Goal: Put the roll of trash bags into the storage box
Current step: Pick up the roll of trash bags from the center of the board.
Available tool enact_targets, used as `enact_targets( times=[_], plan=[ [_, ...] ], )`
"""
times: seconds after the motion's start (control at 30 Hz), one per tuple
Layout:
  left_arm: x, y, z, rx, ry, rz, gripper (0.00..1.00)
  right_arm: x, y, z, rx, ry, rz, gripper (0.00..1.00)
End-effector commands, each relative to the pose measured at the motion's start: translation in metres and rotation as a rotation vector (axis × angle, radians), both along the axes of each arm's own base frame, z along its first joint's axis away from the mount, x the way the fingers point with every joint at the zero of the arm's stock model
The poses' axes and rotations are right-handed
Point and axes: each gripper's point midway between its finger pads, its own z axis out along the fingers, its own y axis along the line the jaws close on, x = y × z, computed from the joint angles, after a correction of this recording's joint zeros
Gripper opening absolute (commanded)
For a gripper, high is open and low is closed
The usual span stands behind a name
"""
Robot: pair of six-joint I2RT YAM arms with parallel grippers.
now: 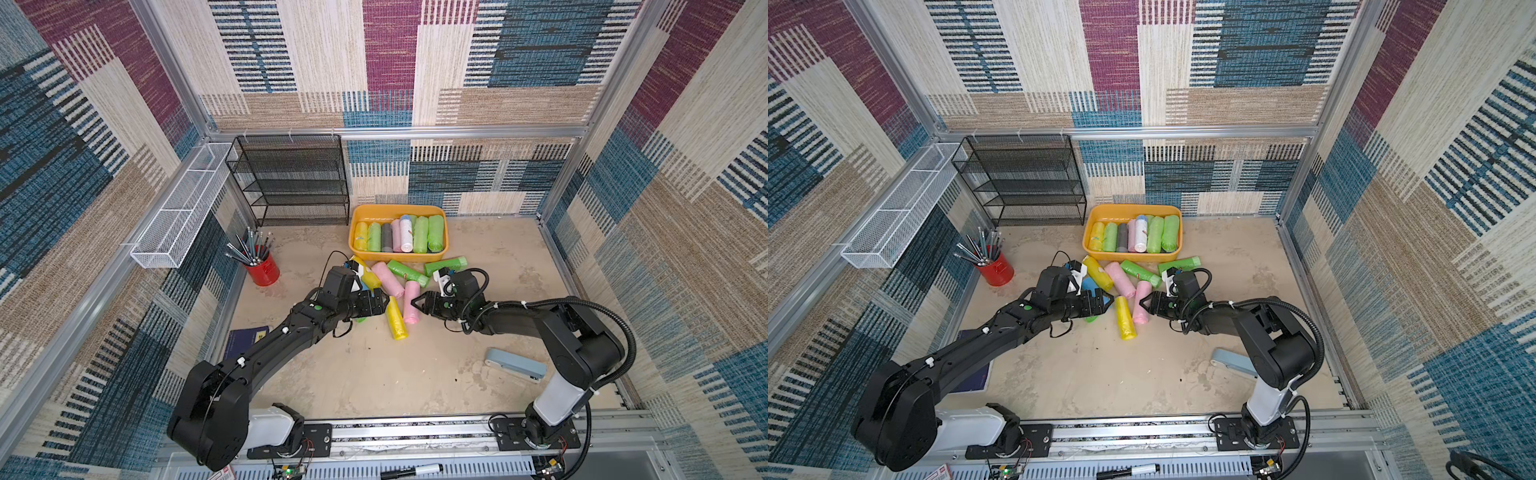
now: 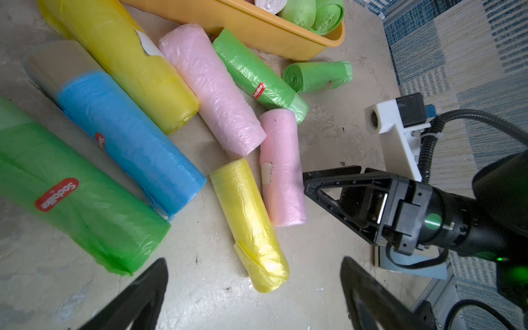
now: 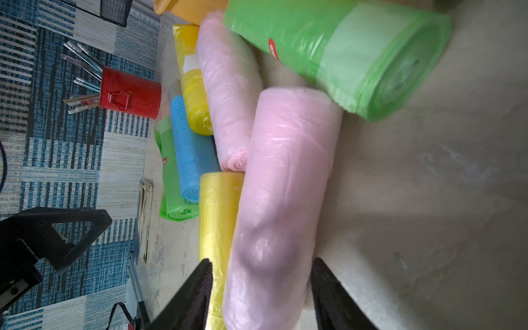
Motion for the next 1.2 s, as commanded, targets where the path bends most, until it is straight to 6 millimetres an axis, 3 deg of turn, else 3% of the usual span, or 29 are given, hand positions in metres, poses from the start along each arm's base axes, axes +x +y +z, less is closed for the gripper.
enact_targets(
  times=[0.0, 0.27, 0.7, 0.83, 1.17],
  plan=[
    [0.001, -0.002, 0.004, -0.007, -0.006, -0.008, 0.95, 0.003, 0.002, -0.003, -0.021, -0.008, -0.001, 0.58],
    [0.002, -0.001, 0.004, 0.001, -0.005, -0.007, 0.95, 0.008, 0.01, -0.012, -0.069, 0.005, 0.01, 0.56],
    [0.004, -0.002, 0.004, 0.016, -0.007, -0.016, 0.95, 0.02, 0.001, -0.039, -0.316, 0.024, -0.046, 0.53],
    [0.005, -0.003, 0.001, 0.019, 0.002, -0.018, 0.95, 0.02, 0.0, -0.046, -0.353, 0.032, -0.049, 0.61],
    [0.007, -0.004, -0.007, 0.03, 0.021, -0.017, 0.95, 0.022, -0.01, -0.042, -0.4, 0.008, -0.087, 0.59]
  ],
)
